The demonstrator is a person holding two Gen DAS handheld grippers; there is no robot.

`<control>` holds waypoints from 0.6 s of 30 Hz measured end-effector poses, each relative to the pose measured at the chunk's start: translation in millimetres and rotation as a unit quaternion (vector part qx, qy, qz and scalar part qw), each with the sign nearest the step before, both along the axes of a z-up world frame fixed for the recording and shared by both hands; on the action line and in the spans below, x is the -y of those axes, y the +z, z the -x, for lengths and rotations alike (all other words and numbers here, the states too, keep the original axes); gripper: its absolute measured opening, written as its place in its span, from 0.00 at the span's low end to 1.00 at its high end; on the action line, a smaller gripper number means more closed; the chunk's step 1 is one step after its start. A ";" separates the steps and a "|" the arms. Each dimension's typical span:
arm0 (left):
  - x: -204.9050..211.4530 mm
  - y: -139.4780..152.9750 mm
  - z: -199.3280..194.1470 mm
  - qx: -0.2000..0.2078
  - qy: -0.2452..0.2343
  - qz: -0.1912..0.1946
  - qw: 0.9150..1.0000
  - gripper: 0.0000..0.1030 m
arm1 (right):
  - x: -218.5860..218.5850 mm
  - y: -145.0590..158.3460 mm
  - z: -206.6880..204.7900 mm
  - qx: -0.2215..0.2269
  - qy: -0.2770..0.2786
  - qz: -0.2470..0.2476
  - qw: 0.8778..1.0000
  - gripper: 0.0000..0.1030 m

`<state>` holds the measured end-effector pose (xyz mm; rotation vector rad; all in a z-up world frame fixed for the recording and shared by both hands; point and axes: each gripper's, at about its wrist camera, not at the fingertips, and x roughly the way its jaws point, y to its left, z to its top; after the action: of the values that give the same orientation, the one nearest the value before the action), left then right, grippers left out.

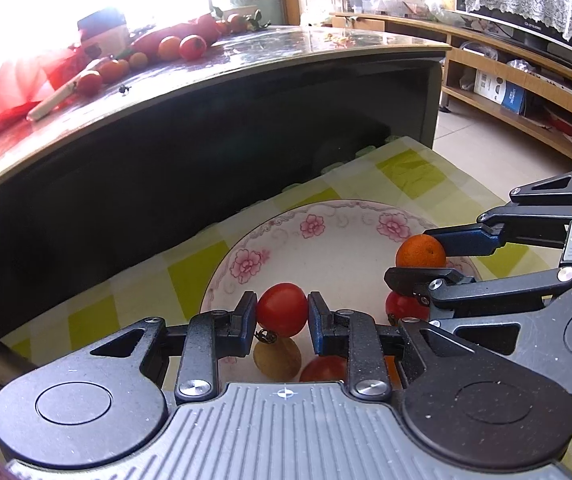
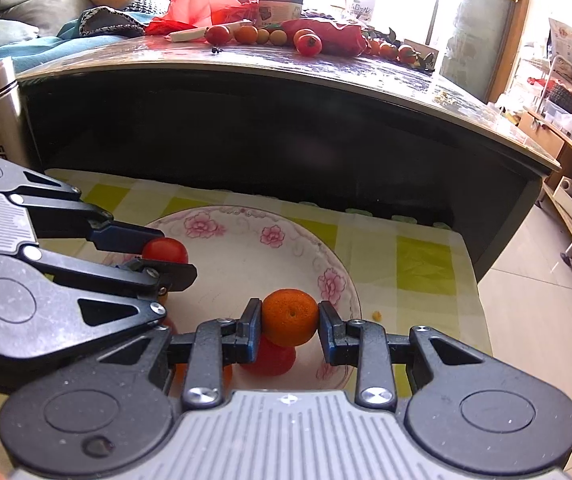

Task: Organize fruits
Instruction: 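Open both grippers above the bowl to drop the orange and cherry tomato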

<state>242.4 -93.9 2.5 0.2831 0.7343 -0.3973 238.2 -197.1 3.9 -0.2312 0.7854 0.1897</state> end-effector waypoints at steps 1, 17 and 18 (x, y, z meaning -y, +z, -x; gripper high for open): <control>-0.8 -0.3 -1.2 -0.001 0.002 0.002 1.000 0.33 | 0.1 -0.6 -1.5 0.000 0.001 -0.002 1.000 0.35; -4.6 1.2 -7.2 0.002 0.013 -0.007 1.000 0.37 | 0.7 -4.1 -7.5 0.004 0.008 -0.020 1.000 0.37; -5.3 2.0 -7.5 0.002 0.015 -0.006 1.000 0.38 | 0.8 -2.9 -7.0 0.006 0.008 -0.023 1.000 0.38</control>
<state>249.9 -88.6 4.5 0.2835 0.7357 -0.3648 245.2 -197.9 1.0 -0.1959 0.7669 0.2208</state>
